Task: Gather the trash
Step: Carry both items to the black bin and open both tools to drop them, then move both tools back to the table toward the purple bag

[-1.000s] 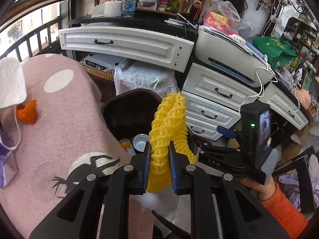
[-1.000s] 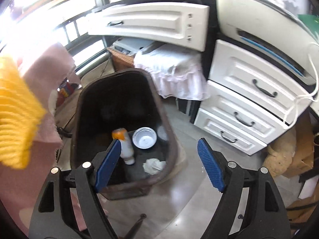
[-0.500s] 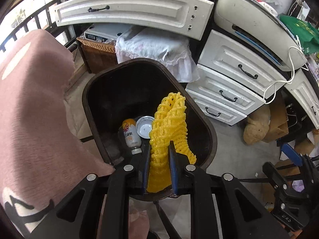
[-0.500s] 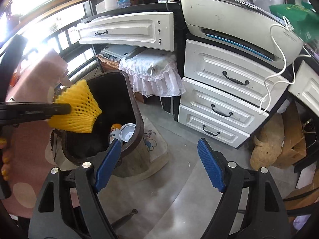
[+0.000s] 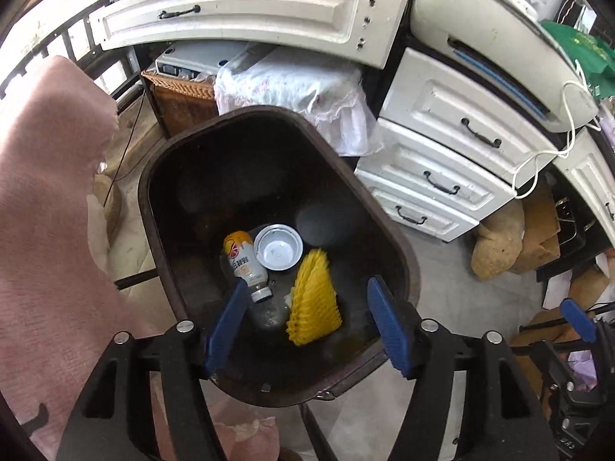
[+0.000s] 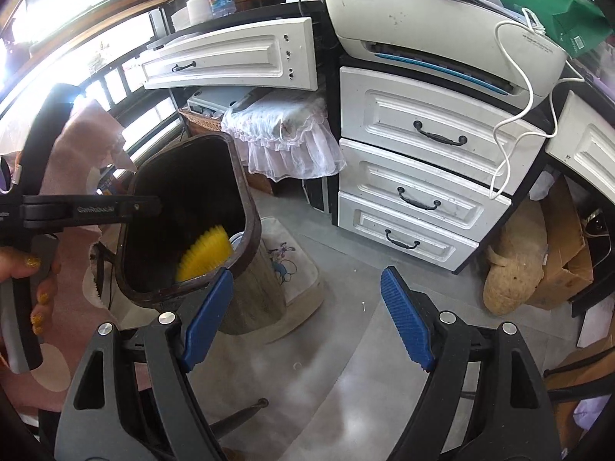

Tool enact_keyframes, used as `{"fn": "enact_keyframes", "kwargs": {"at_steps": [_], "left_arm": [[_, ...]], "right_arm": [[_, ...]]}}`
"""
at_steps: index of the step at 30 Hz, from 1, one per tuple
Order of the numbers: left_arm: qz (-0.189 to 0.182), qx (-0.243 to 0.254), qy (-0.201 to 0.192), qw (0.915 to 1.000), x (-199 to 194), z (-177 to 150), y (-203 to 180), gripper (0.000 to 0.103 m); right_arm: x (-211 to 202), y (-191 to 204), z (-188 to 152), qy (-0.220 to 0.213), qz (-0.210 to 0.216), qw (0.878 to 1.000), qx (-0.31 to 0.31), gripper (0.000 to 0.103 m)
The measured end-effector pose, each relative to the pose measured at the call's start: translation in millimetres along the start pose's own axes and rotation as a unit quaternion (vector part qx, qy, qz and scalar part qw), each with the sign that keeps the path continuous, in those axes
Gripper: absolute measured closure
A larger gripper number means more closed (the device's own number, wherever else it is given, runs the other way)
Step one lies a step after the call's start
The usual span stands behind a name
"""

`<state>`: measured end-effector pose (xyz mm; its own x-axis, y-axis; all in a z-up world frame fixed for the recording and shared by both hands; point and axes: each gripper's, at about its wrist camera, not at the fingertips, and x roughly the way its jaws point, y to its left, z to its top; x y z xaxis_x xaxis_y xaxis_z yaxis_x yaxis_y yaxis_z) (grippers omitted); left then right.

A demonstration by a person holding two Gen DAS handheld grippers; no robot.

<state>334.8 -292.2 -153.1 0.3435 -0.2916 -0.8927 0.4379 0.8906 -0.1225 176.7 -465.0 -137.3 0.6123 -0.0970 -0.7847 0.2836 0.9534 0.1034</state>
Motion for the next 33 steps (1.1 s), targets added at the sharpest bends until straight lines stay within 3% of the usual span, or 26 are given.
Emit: {"fn": "enact_keyframes", "kwargs": {"at_steps": [5, 11, 25, 29, 33], "left_arm": [[-0.03, -0.006, -0.045, 0.9985, -36, 1, 2, 0.025], [-0.051, 0.003, -0.088, 0.9948, -79, -6, 0, 0.022], [-0.019, 0.03, -0.18, 0.9831, -174, -42, 32, 0.015], [-0.011, 0.006, -0.198, 0.9801, -200, -60, 62, 0.012], [0.023, -0.022, -0.218, 0.9753, -223, -82, 94, 0.008]], "right_arm": [[-8, -7, 5, -0.01, -0.007, 1.0, 0.012, 0.023], [-18, 0, 12, -0.024, -0.001, 1.0, 0.012, 0.022], [-43, 79, 28, -0.061, 0.066, 0.995, -0.049, 0.022], [-53, 112, 34, -0.075, 0.096, 0.99, -0.074, 0.022], [-60, 152, 39, -0.081, 0.125, 0.983, -0.11, 0.022]]}}
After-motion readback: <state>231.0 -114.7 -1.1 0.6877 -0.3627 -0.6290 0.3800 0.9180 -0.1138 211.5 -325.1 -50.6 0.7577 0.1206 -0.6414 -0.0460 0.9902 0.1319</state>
